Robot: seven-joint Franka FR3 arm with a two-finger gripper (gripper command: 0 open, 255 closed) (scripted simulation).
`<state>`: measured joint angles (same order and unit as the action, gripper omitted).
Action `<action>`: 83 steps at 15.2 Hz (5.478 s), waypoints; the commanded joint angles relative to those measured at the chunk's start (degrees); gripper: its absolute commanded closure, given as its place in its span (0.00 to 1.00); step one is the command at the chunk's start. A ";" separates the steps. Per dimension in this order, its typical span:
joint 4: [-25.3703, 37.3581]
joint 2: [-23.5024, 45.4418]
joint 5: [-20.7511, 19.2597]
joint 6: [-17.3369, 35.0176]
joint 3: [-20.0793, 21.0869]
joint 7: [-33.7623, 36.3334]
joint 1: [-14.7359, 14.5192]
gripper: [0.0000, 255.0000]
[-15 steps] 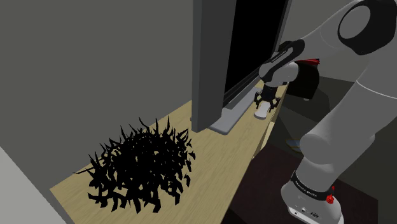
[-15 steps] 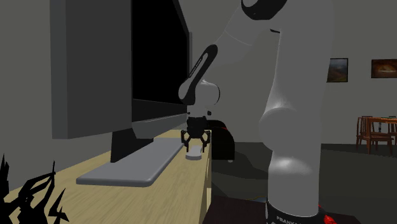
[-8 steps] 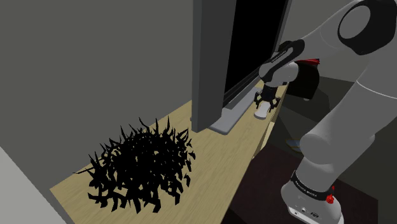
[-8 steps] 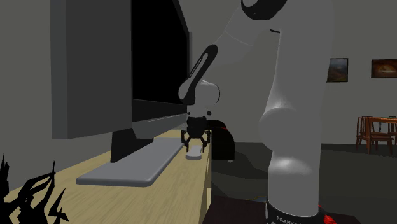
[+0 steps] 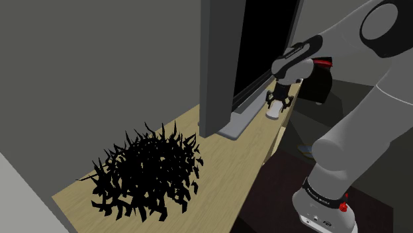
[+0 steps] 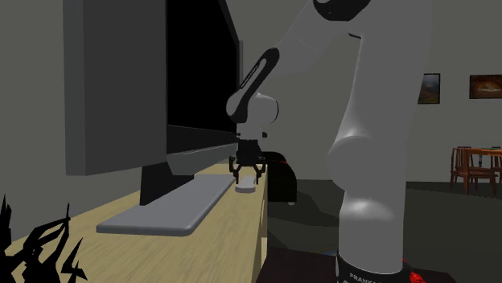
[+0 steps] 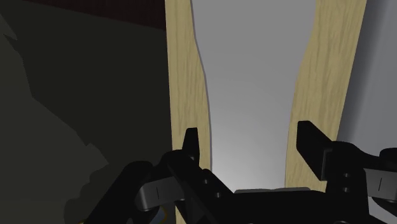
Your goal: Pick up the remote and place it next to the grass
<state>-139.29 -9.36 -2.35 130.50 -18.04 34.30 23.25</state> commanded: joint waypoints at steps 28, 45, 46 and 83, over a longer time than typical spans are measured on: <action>15.24 -8.37 -1.60 -23.37 1.89 1.98 0.04 1.00; 8.95 -22.50 -1.14 -31.38 9.53 11.58 -1.99 1.00; 7.71 -24.08 -0.80 -31.75 10.51 12.74 -2.28 1.00; 7.46 -42.29 32.02 -41.95 56.60 61.34 -17.32 1.00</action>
<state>-133.23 -52.49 29.02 88.55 37.21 94.24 5.72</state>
